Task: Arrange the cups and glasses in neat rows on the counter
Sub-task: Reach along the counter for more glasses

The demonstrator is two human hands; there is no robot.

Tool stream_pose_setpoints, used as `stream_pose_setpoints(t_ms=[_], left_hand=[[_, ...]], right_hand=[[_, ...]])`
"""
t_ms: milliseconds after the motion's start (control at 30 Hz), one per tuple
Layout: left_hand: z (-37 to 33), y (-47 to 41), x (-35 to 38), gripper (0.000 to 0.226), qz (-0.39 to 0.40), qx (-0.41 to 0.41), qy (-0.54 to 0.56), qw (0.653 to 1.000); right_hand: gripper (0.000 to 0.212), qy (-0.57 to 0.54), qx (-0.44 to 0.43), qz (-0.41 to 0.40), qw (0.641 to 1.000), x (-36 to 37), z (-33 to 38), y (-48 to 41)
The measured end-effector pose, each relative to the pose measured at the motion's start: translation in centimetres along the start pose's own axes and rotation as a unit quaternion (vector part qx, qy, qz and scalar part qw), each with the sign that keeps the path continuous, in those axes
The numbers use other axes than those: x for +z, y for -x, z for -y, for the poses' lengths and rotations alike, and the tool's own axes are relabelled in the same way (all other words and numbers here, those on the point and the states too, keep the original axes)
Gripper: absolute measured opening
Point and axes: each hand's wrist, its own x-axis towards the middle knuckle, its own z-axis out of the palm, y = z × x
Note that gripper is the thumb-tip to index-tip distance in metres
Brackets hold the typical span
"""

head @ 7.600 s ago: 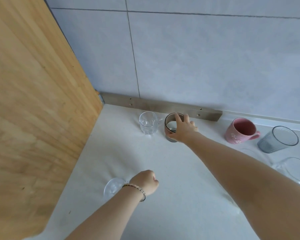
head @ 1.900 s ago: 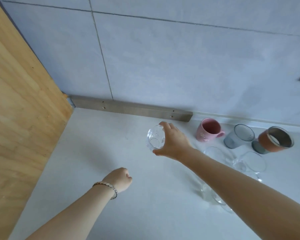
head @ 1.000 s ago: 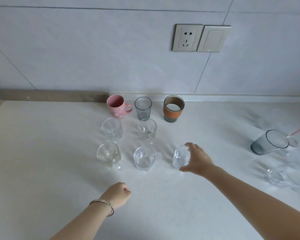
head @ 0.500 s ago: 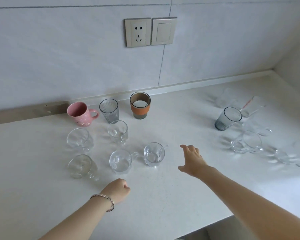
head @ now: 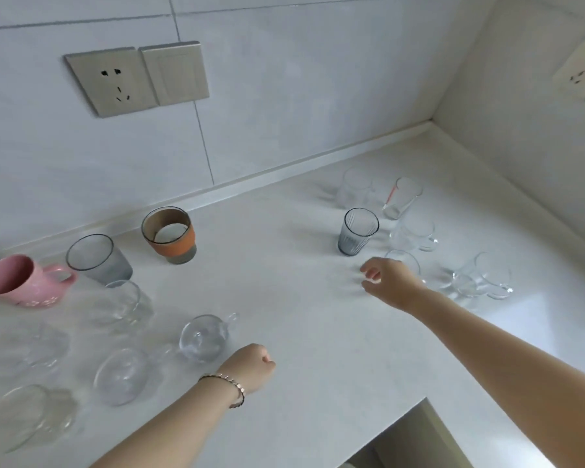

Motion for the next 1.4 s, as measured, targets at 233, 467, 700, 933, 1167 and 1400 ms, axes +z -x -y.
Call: stream_pose_setpoints(t_ms=[233, 467, 700, 933, 1167, 1400], left_hand=[[-5.8, -4.0, 0.4, 0.014, -0.062, -0.057, 0.019, 0.996], [-7.5, -4.8, -0.3, 0.015, -0.090, -0.114, 0.062, 0.987], [-7.1, -5.5, -3.1, 0.012, -0.081, -0.108, 0.037, 0.990], [-5.7, -7.0, -7.2, 0.009, -0.102, -0.100, 0.071, 0.987], [-3.2, -7.9, -8.7, 0.009, -0.094, -0.101, 0.090, 0.986], [-2.8, -8.0, -9.2, 0.010, -0.084, -0.089, 0.089, 0.989]], right_hand=[[0.076, 0.084, -0.041, -0.029, 0.995, -4.3, -0.6, -9.5], [0.089, 0.117, -0.020, 0.066, 0.991, -3.4, -0.7, -13.8], [0.082, 0.099, -0.050, 0.060, 0.992, -3.6, 2.5, -15.1], [0.081, 0.091, -0.166, 0.045, 0.981, -0.5, 14.4, -17.6], [0.081, 0.121, -0.192, 0.096, 0.969, 4.6, 22.2, -18.7], [0.098, 0.134, -0.214, 0.081, 0.964, 6.0, 21.7, -18.2]])
